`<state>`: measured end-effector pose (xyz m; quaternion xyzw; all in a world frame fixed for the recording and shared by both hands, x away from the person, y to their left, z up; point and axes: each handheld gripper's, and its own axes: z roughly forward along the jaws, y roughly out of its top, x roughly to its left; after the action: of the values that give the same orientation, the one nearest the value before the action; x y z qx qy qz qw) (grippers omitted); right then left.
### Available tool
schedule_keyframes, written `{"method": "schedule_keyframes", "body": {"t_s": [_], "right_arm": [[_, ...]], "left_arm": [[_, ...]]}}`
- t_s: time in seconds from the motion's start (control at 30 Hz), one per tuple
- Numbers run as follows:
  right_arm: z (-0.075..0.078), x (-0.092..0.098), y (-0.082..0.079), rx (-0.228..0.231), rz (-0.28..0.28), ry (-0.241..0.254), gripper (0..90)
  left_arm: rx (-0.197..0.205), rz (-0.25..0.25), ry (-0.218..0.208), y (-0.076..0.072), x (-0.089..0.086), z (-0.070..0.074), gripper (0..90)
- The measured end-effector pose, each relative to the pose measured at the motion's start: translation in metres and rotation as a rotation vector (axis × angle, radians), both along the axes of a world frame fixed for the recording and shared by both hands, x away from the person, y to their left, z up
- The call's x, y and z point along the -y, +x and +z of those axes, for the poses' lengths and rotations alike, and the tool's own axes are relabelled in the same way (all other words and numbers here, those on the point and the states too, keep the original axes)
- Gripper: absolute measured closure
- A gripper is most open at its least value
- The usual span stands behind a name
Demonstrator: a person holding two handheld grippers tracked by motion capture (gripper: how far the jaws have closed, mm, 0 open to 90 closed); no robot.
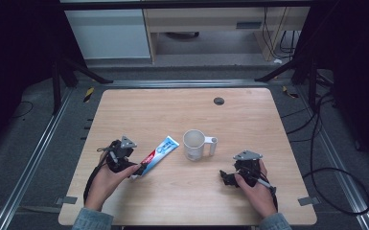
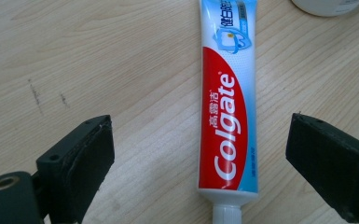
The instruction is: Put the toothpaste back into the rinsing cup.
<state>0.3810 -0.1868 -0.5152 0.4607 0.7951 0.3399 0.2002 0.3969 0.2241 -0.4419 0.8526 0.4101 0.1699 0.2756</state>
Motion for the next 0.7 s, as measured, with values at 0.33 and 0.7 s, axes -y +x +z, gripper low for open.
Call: {"method": "schedule_keyframes", "body": {"t_s": [0.33,0.7], "right_arm": [[0.0,0.0,0.0,-0.001,0.0,0.0,0.4],[0.0,0.001,0.0,0.006,0.005,-0.007,0.4]], "left_arm": [[-0.066,-0.055,0.058,0.014,0.02,0.014,7.2],[-0.145,-0.082,0.145,0.033,0.036,0.024,8.1]]}}
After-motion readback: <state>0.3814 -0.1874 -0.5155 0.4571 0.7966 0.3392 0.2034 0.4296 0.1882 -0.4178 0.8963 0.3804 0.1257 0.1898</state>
